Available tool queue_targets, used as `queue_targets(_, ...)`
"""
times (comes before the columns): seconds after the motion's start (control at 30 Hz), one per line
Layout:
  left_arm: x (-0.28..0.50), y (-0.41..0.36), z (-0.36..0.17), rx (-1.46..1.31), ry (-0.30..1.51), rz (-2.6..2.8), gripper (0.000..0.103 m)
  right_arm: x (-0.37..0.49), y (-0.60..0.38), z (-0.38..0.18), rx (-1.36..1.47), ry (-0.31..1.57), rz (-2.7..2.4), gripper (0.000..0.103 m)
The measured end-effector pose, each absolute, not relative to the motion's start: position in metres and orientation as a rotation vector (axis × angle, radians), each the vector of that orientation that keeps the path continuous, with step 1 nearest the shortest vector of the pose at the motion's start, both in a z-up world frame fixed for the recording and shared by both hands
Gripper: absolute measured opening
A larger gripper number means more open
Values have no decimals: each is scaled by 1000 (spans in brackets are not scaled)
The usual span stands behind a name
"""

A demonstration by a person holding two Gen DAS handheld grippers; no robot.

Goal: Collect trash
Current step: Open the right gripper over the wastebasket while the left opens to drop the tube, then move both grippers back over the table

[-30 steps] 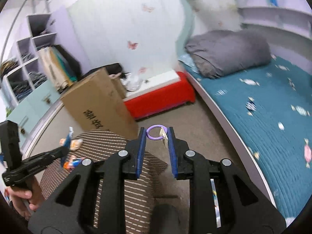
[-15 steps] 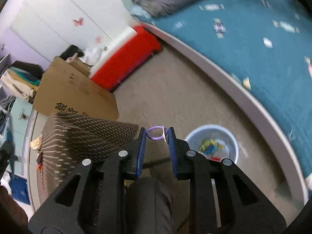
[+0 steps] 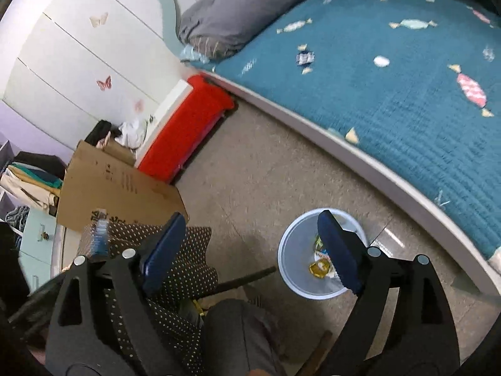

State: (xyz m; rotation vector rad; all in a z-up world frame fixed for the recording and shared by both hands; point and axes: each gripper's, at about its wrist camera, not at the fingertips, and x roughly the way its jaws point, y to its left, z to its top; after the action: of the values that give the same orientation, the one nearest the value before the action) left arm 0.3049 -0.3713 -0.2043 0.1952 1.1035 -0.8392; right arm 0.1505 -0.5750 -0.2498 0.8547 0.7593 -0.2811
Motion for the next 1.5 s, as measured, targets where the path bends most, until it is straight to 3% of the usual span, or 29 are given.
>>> queue_targets(0.1, 309, -385, -216, 201, 1137, -856, 10, 145, -577, -241, 850, 736, -284, 85)
queue_targets(0.13, 311, -389, -219, 203, 1145, -859, 18, 144, -576, -240, 850, 733, -286, 85)
queue_targets(0.17, 314, -395, -225, 210, 1169, -877, 29, 144, -576, -239, 852, 729, -285, 85)
queue_targets(0.2, 316, -397, -228, 218, 1185, -877, 64, 144, -576, -238, 855, 726, -285, 86)
queue_targets(0.23, 319, -399, -231, 222, 1189, -859, 91, 144, -576, -237, 856, 722, -286, 86)
queue_targets(0.27, 321, -396, -231, 216, 1172, -828, 93, 144, -574, -237, 853, 723, -288, 87)
queue_targets(0.47, 329, -372, -224, 193, 1168, -760, 93, 147, -571, -237, 852, 733, -307, 97)
queue_targets(1.5, 301, -196, -126, 93, 828, -514, 94, 215, -418, -148, 475, 775, -23, 97)
